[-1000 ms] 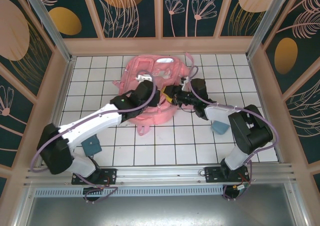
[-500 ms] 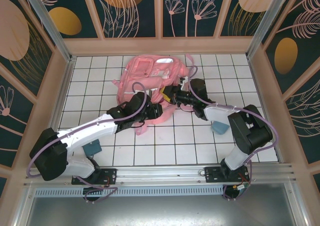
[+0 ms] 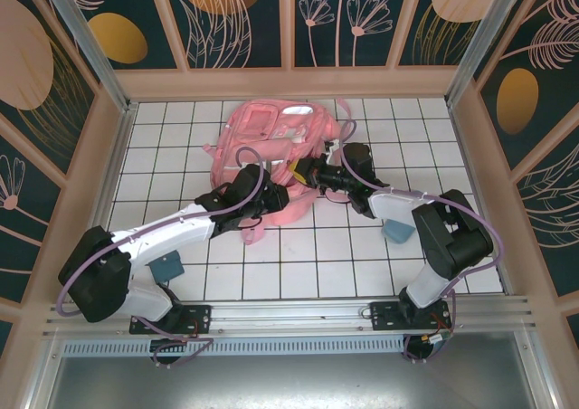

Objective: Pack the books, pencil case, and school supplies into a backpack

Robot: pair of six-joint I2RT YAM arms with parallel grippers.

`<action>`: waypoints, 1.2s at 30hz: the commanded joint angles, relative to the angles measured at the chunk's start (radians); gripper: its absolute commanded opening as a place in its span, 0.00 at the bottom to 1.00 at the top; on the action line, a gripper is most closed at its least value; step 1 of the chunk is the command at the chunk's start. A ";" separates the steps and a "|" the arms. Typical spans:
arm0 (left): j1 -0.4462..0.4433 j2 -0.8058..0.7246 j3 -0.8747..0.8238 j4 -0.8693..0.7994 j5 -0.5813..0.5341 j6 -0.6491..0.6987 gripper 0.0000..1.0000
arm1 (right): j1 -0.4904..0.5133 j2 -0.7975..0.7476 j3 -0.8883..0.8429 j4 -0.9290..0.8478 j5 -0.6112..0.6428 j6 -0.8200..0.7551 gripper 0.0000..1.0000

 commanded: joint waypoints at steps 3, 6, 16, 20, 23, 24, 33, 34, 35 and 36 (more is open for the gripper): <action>0.017 0.016 -0.023 0.082 0.074 0.000 0.23 | 0.016 -0.017 0.055 0.089 -0.018 -0.013 0.03; 0.025 0.015 -0.030 0.079 0.058 -0.002 0.14 | 0.016 -0.022 0.056 0.071 -0.007 -0.021 0.01; 0.037 -0.066 -0.050 -0.024 0.018 0.063 0.00 | 0.013 -0.114 0.083 -0.303 0.291 -0.218 0.00; 0.065 -0.091 -0.062 -0.134 -0.025 0.115 0.00 | -0.009 -0.150 0.082 -0.411 0.433 -0.266 0.00; 0.093 -0.114 -0.074 -0.201 -0.071 0.159 0.00 | -0.055 -0.176 0.061 -0.421 0.463 -0.285 0.00; 0.103 -0.118 -0.078 -0.210 -0.074 0.179 0.00 | -0.073 -0.181 0.054 -0.420 0.461 -0.290 0.00; 0.147 -0.107 -0.057 -0.103 -0.027 0.313 0.00 | -0.231 -0.183 0.040 -0.343 0.247 -0.383 0.04; 0.146 -0.104 -0.054 -0.074 0.001 0.325 0.00 | -0.225 -0.183 0.039 -0.327 0.196 -0.379 0.12; 0.146 -0.103 -0.048 -0.046 0.038 0.333 0.00 | -0.216 -0.183 0.025 -0.294 0.146 -0.354 0.21; 0.146 -0.100 -0.047 -0.025 0.064 0.339 0.00 | -0.206 -0.184 0.007 -0.254 0.109 -0.324 0.30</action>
